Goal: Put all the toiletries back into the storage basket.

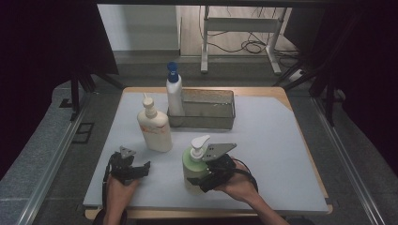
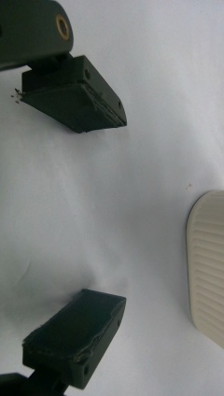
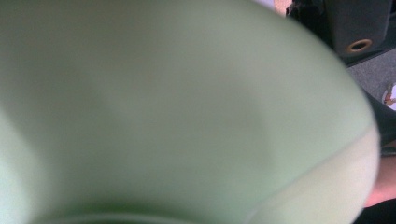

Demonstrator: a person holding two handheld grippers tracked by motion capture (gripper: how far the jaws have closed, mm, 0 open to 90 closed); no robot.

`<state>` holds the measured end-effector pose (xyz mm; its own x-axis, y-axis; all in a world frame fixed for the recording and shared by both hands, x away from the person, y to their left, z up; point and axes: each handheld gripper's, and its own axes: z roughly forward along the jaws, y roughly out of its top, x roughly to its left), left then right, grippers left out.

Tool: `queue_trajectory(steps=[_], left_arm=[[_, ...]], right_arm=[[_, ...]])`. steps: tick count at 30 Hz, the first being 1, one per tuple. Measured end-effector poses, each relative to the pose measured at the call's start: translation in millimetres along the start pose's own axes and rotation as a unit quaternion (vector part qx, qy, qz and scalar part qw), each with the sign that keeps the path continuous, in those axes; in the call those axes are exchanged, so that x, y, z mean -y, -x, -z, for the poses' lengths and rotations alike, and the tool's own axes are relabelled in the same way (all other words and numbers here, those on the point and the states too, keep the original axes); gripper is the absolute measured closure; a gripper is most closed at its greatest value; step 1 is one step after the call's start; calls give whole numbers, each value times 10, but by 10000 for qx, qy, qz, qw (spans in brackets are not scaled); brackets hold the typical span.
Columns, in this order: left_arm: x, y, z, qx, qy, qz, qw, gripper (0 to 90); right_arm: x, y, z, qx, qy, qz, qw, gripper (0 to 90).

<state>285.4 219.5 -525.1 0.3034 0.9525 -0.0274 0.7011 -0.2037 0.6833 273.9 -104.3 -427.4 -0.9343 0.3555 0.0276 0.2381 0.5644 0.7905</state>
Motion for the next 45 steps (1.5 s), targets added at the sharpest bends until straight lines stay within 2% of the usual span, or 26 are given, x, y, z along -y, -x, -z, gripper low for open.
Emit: queue_trajectory(steps=[4,8,25,30,45], left_arm=[[-1,-1,2,5,-14,0,10000,125],[-1,0,0,4,-3,9,10000,125],[-2,-2,1,6,-7,-4,10000,125],[-2,-3,1,6,-9,-5,10000,125],[-2,-2,0,6,-2,2,10000,125]], right_arm=[[-21,40,1,18,-49,-87,9999,121],[-37,79,4,179,-105,-68,9998,121],[-157,342,69,611,87,-342,9975,122],[-197,429,67,766,99,-355,9964,123],[-322,664,73,1031,228,-434,9935,124]])
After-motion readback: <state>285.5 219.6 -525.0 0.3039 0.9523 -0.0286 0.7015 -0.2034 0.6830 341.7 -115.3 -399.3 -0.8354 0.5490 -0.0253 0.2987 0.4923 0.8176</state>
